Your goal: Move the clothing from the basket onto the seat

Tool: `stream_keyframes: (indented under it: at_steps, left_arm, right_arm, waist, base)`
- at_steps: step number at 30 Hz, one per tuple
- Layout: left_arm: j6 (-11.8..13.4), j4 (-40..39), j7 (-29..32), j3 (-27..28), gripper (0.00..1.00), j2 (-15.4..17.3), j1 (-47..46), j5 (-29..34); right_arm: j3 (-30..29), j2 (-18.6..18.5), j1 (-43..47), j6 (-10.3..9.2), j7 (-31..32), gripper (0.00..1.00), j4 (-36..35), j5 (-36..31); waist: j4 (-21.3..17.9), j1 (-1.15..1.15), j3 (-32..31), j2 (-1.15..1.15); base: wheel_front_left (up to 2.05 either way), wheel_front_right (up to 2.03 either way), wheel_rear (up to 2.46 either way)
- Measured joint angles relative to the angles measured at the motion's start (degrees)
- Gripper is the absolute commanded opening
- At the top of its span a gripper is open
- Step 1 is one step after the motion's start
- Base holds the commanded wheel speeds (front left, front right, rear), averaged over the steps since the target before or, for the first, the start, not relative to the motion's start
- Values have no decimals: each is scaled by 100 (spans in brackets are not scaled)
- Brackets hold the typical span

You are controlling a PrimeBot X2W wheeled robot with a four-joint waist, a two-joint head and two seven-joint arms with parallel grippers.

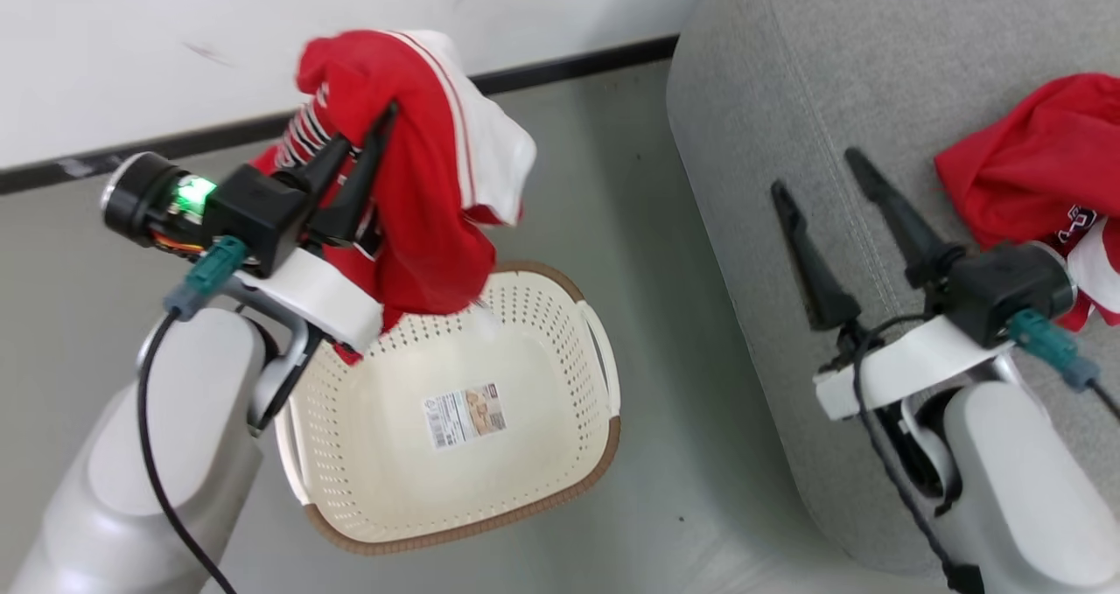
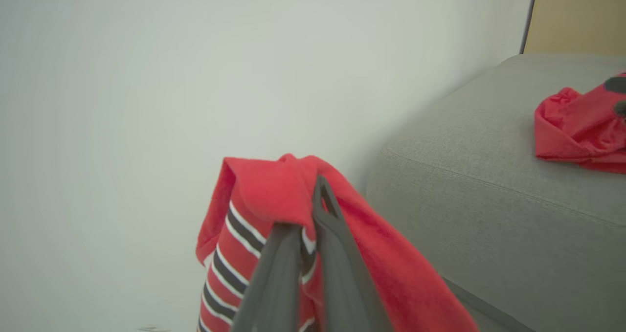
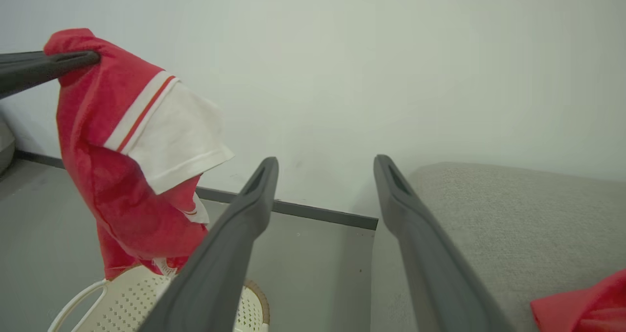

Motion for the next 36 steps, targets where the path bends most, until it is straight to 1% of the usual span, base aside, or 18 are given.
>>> stream_keyframes:
  at_steps: [6, 8, 10, 11, 12, 17, 18, 25, 31, 36]
  left_arm:
    - [-142, -175, 241, -327, 0, -183, 1, -64]
    - [-148, -236, 316, -425, 0, -249, -2, -135]
    - [-191, -291, 413, -515, 0, -334, -5, -194]
    - [-192, -319, 502, -615, 0, -382, -23, -201]
    - [-192, -319, 502, -615, 0, -382, -23, -201]
    - [-207, -344, 744, -840, 0, -530, -43, -332]
    - [-241, -345, 797, -896, 0, -567, -43, -369]
    - [-246, -367, 1078, -1152, 0, -768, -48, -554]
    - [-247, -385, 1267, -1251, 0, -896, -49, -678]
    - [-247, -405, 1374, -1287, 0, -928, -48, -788]
  right_arm:
    - [479, -243, 211, 0, 0, 100, 191, -8]
    - [675, -334, 281, -1, 0, 100, 231, -8]
    - [944, -381, 343, -1, 0, 100, 315, -7]
    - [1222, -409, 409, 0, 0, 100, 363, -7]
    - [1222, -409, 409, 0, 0, 100, 363, -7]
    - [1897, -455, 446, 0, 0, 100, 417, 3]
    - [2024, -455, 446, 0, 0, 100, 434, 8]
    - [2725, -421, 402, 0, 0, 100, 697, 115]
    - [2942, -305, 296, 0, 1, 100, 1016, 111]
    - [2898, -171, 73, 0, 1, 100, 1209, 41]
  waist:
    - [124, 0, -409, 0]
    - [159, 0, -542, 0]
    - [191, 0, -677, 0]
    - [222, 0, -807, 0]
    - [222, 0, -807, 0]
    - [285, 0, -1115, 0]
    - [295, 0, -1172, 0]
    - [355, 0, -1542, 0]
    - [389, 0, -1800, 0]
    - [416, 0, -1975, 0]
  base:
    - [0, 0, 0]
    - [0, 0, 0]
    - [0, 0, 0]
    - [0, 0, 0]
    - [0, 0, 0]
    - [0, 0, 0]
    - [0, 0, 0]
    - [0, 0, 0]
    - [0, 0, 0]
    - [0, 0, 0]
